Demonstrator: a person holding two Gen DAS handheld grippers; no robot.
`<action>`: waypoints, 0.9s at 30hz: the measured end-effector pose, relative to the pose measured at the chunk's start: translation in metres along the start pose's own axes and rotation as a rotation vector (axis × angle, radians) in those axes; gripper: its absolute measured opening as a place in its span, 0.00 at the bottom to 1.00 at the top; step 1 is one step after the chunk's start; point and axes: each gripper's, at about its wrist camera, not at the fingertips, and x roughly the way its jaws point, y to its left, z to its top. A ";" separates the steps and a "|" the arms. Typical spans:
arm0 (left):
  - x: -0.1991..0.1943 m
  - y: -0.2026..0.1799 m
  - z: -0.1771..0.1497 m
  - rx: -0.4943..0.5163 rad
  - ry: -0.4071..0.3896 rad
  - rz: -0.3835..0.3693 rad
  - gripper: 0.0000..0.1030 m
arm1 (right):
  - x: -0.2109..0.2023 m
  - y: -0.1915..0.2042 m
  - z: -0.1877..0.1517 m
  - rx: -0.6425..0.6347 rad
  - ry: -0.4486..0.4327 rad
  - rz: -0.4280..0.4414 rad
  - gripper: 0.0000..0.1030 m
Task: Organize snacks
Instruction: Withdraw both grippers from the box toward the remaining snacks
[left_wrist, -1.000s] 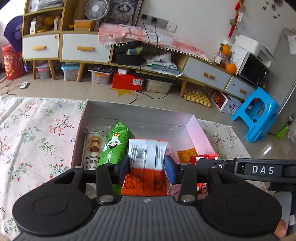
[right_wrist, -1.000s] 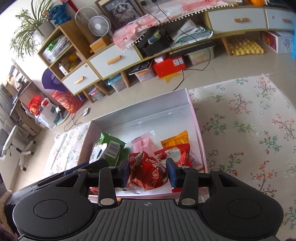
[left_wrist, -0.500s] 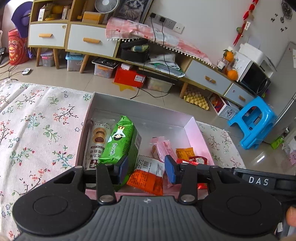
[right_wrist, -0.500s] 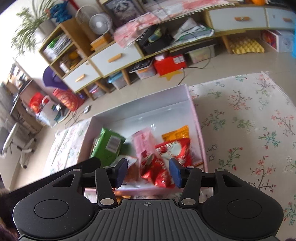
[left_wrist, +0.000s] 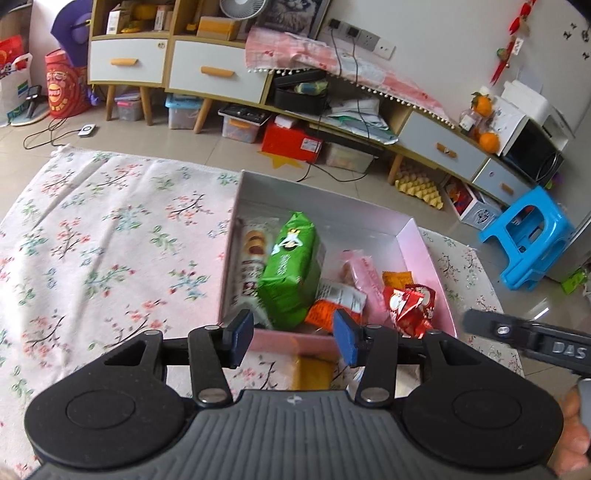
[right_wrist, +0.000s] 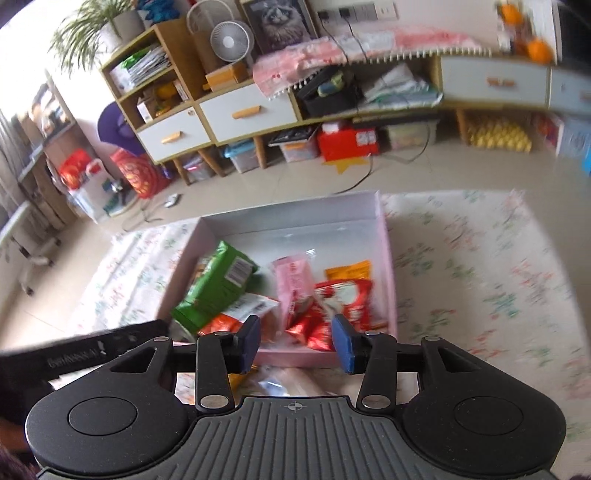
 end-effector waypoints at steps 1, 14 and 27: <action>-0.002 0.001 -0.002 -0.007 0.005 -0.002 0.46 | -0.007 -0.001 -0.002 -0.004 -0.012 0.000 0.44; -0.029 -0.004 -0.030 0.006 0.016 0.009 0.56 | -0.046 -0.011 -0.036 -0.001 0.015 0.018 0.69; -0.021 -0.016 -0.050 0.036 0.070 0.035 0.67 | -0.039 -0.010 -0.056 -0.017 0.100 0.014 0.78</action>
